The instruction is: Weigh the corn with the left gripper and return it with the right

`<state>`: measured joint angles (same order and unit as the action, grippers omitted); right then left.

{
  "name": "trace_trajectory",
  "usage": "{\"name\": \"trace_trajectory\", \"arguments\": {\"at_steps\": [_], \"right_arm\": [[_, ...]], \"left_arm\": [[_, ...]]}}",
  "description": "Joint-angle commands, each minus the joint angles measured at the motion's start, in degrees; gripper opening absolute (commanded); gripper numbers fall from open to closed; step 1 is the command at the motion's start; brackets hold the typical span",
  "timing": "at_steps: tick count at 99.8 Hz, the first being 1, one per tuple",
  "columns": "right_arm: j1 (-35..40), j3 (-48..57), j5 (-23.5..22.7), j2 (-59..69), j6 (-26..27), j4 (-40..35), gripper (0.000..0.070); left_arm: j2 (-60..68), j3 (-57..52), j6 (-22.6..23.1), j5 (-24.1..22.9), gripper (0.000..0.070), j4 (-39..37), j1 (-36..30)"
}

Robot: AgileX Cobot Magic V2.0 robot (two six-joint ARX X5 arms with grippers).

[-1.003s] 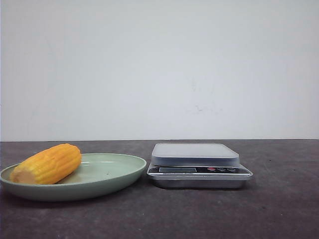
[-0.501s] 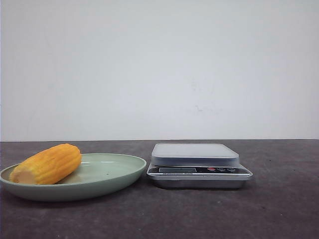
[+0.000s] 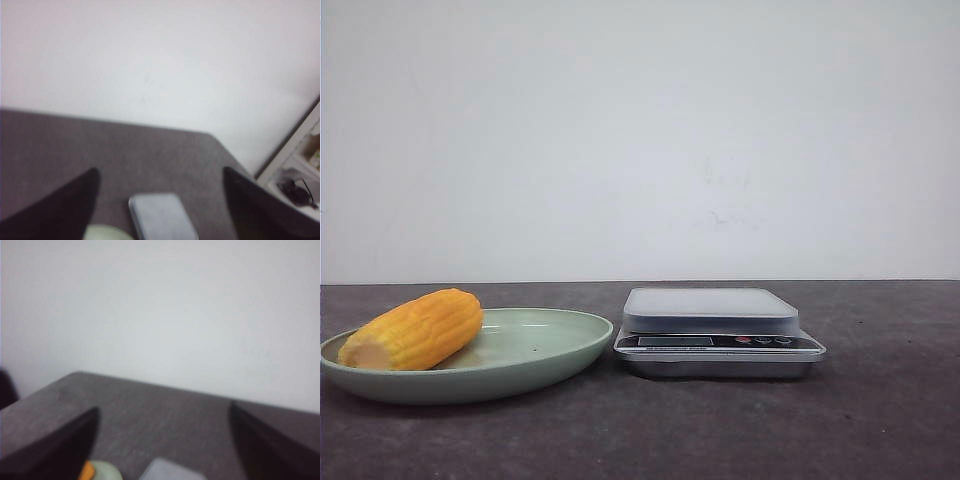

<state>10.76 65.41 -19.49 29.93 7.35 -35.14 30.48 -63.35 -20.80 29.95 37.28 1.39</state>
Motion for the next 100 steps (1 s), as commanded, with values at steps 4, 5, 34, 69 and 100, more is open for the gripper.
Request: {"name": "trace_trajectory", "arguments": {"at_steps": [4, 5, 34, 69, 100], "right_arm": [[0.0, 0.6, -0.2, 0.3, -0.1, -0.6, 0.064], [0.0, 0.6, -0.2, 0.3, -0.1, -0.7, 0.064], [0.0, 0.6, -0.2, 0.3, -0.1, -0.8, 0.0639], [0.0, 0.6, 0.0, 0.3, -0.5, -1.2, 0.0638], [0.0, 0.6, 0.1, 0.3, -0.9, -2.8, 0.0638]], "left_arm": [[0.2, -0.5, 0.7, -0.2, 0.0561, 1.6, -0.5], [0.2, -0.5, 0.6, -0.2, 0.0561, 1.9, -0.6], [2.6, -0.5, 1.6, -3.6, 0.0563, 10.1, -1.5], [26.1, -0.5, 5.1, -6.6, 0.0558, 17.0, -9.4], [48.0, -0.5, 5.5, -16.2, 0.0551, 12.5, -20.5]]}}
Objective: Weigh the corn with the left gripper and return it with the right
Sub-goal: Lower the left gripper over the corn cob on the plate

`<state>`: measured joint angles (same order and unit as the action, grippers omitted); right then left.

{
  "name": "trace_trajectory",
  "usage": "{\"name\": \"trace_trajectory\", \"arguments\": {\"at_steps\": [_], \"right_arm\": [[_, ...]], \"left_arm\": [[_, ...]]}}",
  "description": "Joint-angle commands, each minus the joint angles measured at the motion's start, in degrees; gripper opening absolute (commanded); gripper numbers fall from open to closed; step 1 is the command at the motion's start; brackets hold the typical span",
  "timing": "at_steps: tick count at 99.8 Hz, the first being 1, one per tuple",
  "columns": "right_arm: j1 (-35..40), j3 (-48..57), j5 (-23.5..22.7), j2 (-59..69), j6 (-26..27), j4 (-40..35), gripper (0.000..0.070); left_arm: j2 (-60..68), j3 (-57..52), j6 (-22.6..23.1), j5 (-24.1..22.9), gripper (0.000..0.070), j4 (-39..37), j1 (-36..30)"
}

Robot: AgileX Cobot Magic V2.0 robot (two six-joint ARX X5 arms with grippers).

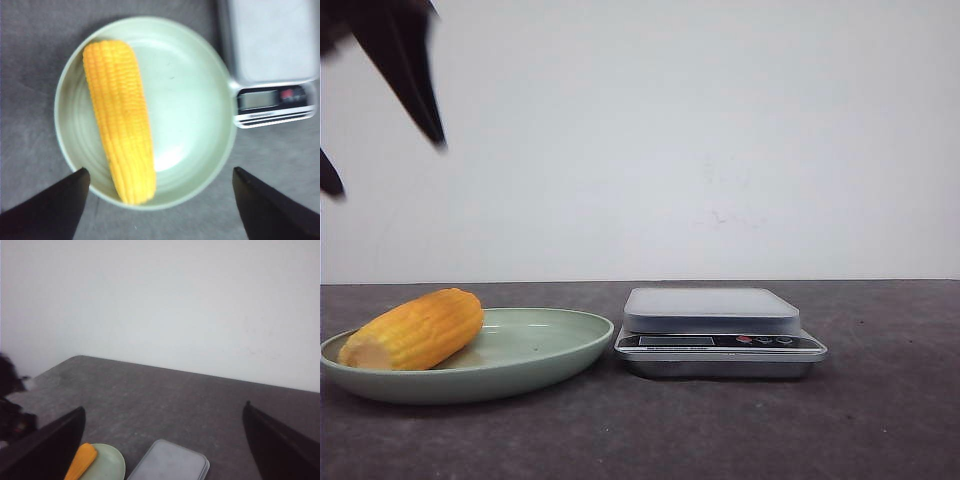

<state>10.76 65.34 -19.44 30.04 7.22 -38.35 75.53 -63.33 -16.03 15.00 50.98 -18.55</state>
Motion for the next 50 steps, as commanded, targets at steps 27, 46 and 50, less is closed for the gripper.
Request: {"name": "trace_trajectory", "arguments": {"at_steps": [27, 46, 50], "right_arm": [[0.0, 0.7, 0.1, 0.2, -0.8, -1.1, 0.0638], [0.0, 0.7, 0.2, 0.2, -0.8, -2.6, 0.0638], [0.0, 0.7, 0.2, 0.2, -0.8, -2.9, 0.0637]], "left_arm": [[12.1, -0.6, -1.6, -3.0, 0.0543, -7.9, -1.8], [16.4, -0.6, -1.8, -3.2, 0.0466, -8.8, -2.1], [17.1, -0.6, -1.8, -3.2, 0.0466, -8.8, -2.3]]}}
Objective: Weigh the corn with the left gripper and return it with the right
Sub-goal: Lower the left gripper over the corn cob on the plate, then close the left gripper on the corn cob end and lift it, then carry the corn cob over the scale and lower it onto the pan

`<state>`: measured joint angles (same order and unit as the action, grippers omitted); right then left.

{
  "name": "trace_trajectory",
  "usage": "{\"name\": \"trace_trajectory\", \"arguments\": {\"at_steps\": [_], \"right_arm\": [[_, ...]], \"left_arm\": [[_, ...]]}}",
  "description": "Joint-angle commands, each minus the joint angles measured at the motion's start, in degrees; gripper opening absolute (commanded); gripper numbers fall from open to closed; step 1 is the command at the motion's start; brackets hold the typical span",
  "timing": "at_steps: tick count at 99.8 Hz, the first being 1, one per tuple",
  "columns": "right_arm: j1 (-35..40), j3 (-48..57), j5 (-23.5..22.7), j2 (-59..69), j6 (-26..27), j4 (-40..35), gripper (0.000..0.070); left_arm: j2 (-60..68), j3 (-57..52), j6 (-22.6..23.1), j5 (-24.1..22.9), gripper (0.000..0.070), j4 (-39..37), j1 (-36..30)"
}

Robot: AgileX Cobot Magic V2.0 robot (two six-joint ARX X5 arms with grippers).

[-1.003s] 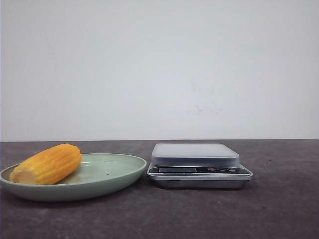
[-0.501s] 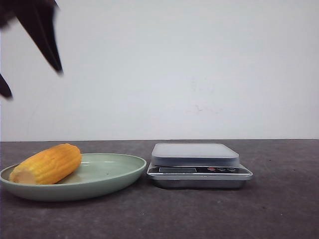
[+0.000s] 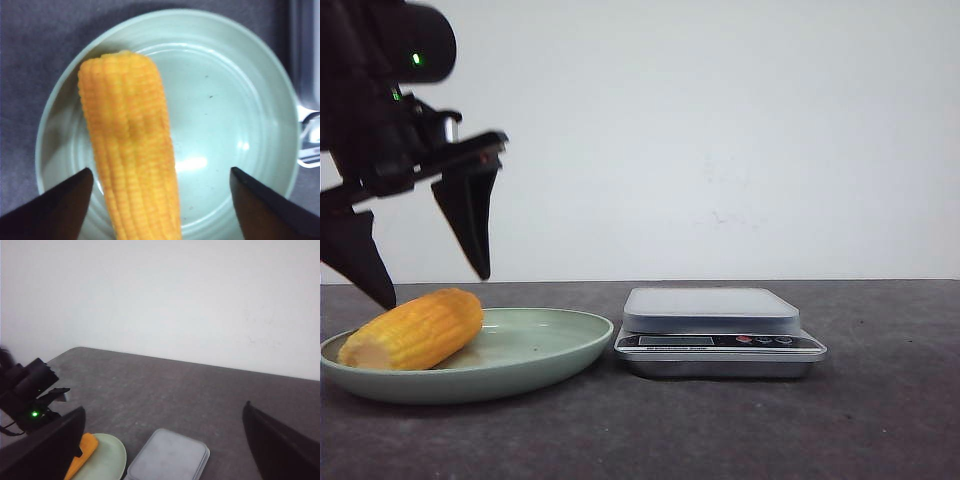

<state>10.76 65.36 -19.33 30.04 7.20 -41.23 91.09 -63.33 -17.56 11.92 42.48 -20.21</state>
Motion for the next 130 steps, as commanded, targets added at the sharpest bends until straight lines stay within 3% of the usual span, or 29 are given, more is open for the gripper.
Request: {"name": "trace_trajectory", "arguments": {"at_steps": [1, 33, 34, 45, 68, 89, 101, 118, 130], "right_arm": [[0.0, 0.6, 0.1, 0.2, -0.7, 0.0, 0.0637], [0.0, 0.6, 0.1, 0.2, -0.5, -0.7, 0.0637], [0.0, 0.6, 0.1, 0.2, -0.5, -1.0, 0.0637], [0.0, 0.6, 0.1, 0.2, -0.3, -1.2, 0.0637], [0.0, 0.6, 0.1, 0.2, -0.3, -2.1, 0.0605], [0.0, 0.6, 0.1, 0.2, -0.3, -2.1, 0.0602], [0.0, 0.6, 0.1, 0.2, -0.3, -2.1, 0.0602], [0.0, 0.6, 0.3, 0.2, -0.3, -1.9, 0.0602], [0.0, 0.6, 0.3, 0.2, -0.3, -1.7, 0.0602]], "left_arm": [[1.8, -0.6, -0.3, -0.1, 0.0466, -0.3, -0.7], [4.9, -0.6, -0.2, -0.1, 0.0457, -0.2, -2.8], [4.9, -0.6, -0.2, -0.1, 0.0377, -0.1, -3.2], [4.9, -0.6, 0.2, -0.1, 0.0, -0.1, -3.8], [4.8, -2.3, 0.4, 2.7, 0.0011, 0.3, -4.4], [4.8, -13.6, 0.4, 8.1, 0.0011, 3.6, -5.4], [4.8, -21.9, 0.5, 7.9, 0.0011, 3.6, -7.1], [4.8, -28.7, 1.5, 4.6, 0.0011, -2.0, -10.1], [5.2, -29.4, -1.1, 4.0, 0.0011, -6.8, -12.1]]}}
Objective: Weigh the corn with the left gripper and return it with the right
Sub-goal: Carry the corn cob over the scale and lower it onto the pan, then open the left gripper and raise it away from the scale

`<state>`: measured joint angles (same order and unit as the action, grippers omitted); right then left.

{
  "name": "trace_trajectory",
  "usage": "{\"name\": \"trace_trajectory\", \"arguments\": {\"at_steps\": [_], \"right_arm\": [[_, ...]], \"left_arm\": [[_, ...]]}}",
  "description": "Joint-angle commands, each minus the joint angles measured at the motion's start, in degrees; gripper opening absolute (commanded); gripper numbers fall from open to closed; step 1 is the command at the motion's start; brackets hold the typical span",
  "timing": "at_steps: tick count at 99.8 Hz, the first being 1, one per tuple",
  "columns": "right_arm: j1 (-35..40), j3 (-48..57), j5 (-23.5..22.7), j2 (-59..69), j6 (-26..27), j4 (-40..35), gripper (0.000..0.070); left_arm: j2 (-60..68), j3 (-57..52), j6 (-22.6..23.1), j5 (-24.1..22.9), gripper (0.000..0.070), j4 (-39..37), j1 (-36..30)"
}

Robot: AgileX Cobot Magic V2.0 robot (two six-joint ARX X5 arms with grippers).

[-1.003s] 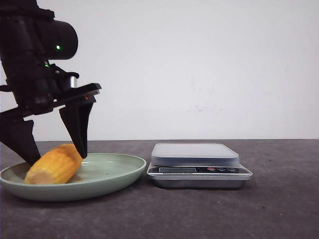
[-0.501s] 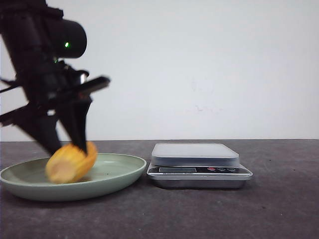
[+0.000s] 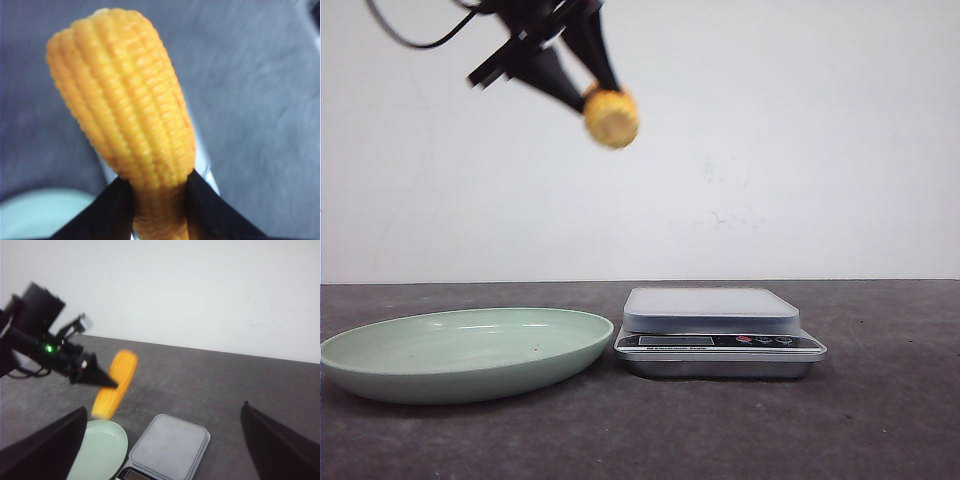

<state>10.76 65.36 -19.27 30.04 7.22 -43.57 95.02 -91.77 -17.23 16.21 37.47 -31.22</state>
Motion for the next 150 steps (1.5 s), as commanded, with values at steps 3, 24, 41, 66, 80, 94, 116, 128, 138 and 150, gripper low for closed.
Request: {"name": "trace_trajectory", "arguments": {"at_steps": [3, 24, 41, 66, 80, 94, 116, 128, 138, 150], "right_arm": [[0.0, 0.6, 0.2, 0.2, -0.3, 0.7, 0.0602], [0.0, 0.6, 0.2, 0.2, -0.1, 0.6, 0.0602], [0.0, 0.6, 0.2, 0.2, 0.0, 0.6, 0.0602], [0.0, 0.6, 0.2, 0.2, 0.6, -0.3, 0.0602], [0.0, 0.6, 0.2, 0.2, 1.9, -0.3, 0.0602], [0.0, 0.6, 0.2, 0.2, 1.9, -0.2, 0.0602], [0.0, 0.6, 1.3, 0.2, 2.0, -0.2, 0.0602], [0.0, 0.6, 1.5, 0.2, 2.7, -0.1, 0.0602], [0.0, 0.6, 1.8, 0.2, 2.9, -0.2, 0.0602], [0.0, 0.6, 2.9, 0.2, 2.9, -0.2, 0.0602]], "left_arm": [[1.7, -1.0, -2.5, -0.2, 0.0011, -2.7, -1.6], [7.3, -1.0, -5.8, 2.1, 0.0011, -5.0, -4.3], [13.1, -1.0, -6.6, 2.3, 0.0011, -4.9, -6.7], [19.4, -1.0, -7.6, 1.6, 0.0011, -5.2, -8.2], [21.3, -1.0, -8.8, 1.5, 0.0022, -5.1, -8.2], [22.0, -1.0, -10.0, -0.4, 0.0036, -5.8, -8.1], [22.0, -1.0, -10.4, -3.1, 0.0056, -7.1, -7.7], [22.0, -1.0, -10.5, -4.3, 0.0317, -6.8, -7.4], [22.0, -1.0, -10.4, -4.4, 0.0406, -6.4, -7.4], [22.0, -1.0, -10.4, -4.2, 0.0408, -6.1, -7.4]]}}
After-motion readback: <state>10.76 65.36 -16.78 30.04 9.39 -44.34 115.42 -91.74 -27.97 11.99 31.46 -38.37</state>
